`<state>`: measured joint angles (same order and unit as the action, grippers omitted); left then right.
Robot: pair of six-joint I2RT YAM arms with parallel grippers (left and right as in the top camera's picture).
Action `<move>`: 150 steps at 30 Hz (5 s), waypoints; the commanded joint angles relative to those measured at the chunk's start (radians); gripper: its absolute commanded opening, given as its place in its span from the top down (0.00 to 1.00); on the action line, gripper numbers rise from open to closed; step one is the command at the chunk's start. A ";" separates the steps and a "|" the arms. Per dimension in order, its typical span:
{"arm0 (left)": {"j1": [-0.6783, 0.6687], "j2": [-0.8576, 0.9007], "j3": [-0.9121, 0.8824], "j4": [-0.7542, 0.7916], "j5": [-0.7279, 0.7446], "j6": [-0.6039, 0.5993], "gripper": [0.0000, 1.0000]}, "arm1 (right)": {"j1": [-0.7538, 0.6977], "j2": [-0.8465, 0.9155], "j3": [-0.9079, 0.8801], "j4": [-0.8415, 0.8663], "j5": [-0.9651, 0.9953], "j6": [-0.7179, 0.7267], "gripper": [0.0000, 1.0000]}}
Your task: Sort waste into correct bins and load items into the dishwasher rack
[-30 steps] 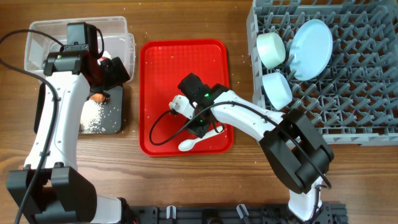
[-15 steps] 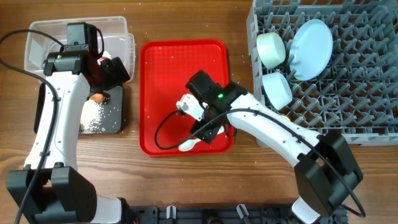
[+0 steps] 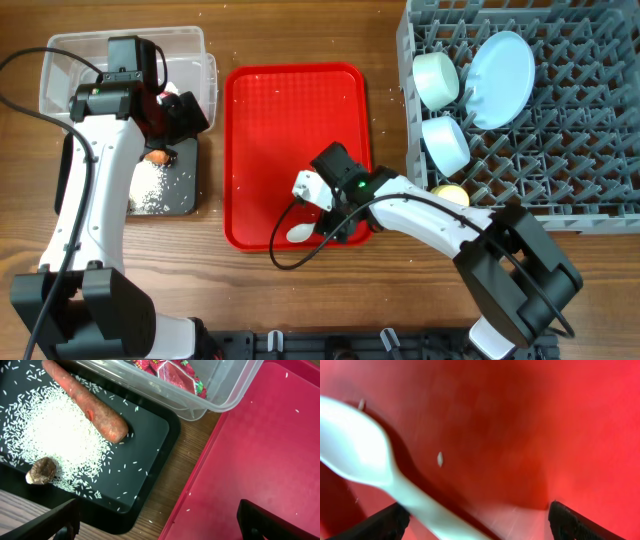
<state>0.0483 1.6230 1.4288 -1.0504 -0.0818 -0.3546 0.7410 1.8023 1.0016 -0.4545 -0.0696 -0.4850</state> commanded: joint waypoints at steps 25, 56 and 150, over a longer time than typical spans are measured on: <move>0.004 -0.014 -0.005 0.000 -0.010 -0.005 0.00 | -0.001 -0.010 0.000 -0.078 -0.063 0.306 0.96; 0.004 -0.014 -0.005 0.000 -0.010 -0.005 0.00 | -0.745 -0.295 0.100 -0.349 0.323 0.436 0.94; 0.004 -0.014 -0.005 0.000 -0.010 -0.006 0.00 | -0.649 -1.799 -0.943 0.340 -0.095 0.514 0.00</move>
<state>0.0483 1.6230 1.4284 -1.0504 -0.0818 -0.3546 0.0875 0.0193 0.0677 -0.1215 -0.1528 0.0422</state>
